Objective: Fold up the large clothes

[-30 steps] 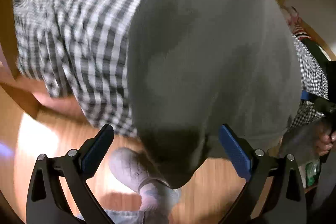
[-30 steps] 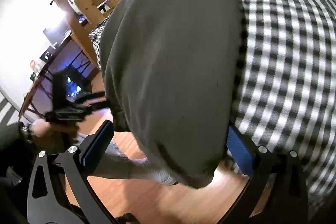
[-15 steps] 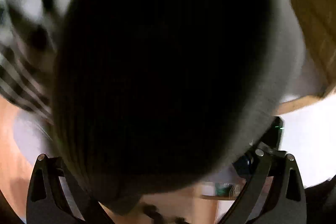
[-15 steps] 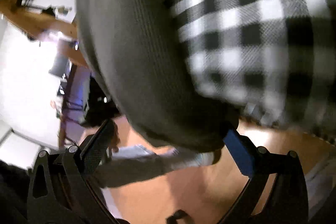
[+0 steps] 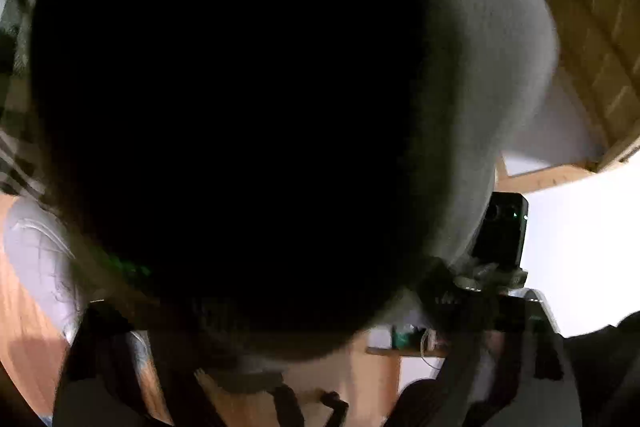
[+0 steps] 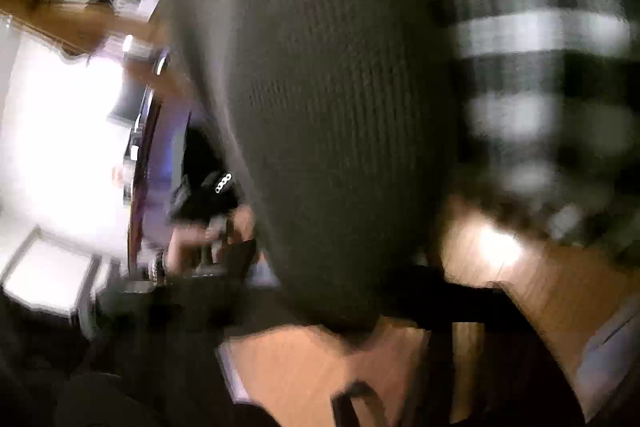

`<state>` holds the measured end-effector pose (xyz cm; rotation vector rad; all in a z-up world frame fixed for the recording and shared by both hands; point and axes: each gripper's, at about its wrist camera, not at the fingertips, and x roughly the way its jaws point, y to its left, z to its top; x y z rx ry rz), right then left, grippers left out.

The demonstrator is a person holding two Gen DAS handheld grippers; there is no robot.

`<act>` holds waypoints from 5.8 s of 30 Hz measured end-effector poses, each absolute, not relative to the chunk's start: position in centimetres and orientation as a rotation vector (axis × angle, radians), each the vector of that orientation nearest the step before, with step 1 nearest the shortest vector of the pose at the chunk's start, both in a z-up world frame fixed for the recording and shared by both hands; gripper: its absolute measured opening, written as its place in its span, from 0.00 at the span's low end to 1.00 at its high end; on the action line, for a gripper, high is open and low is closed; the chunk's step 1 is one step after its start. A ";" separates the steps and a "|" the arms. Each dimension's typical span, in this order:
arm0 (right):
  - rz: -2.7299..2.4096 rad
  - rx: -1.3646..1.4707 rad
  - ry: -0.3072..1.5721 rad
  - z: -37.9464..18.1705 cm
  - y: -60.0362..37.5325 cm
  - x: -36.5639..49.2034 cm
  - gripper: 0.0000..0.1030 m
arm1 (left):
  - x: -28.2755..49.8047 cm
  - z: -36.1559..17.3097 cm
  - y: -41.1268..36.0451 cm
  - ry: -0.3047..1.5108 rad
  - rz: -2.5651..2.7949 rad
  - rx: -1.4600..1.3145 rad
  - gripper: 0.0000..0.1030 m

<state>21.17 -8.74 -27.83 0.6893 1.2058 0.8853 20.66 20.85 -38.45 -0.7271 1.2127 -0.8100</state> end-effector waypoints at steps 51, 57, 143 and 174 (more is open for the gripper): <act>1.194 1.156 0.849 -13.6 -11.3 27.8 0.27 | 6.3 -34.3 20.1 0.721 -0.945 -1.976 0.94; 1.178 1.153 0.845 -13.5 -13.3 26.9 0.27 | 9.1 -32.1 18.6 0.799 -0.880 -1.858 0.18; 0.593 0.273 0.778 -3.1 -17.1 53.5 0.63 | 45.1 -4.5 14.5 0.819 -0.904 -0.238 0.35; 0.526 0.634 0.884 -8.5 -20.4 61.1 0.22 | 49.2 -6.5 23.8 0.844 -0.584 -0.515 0.09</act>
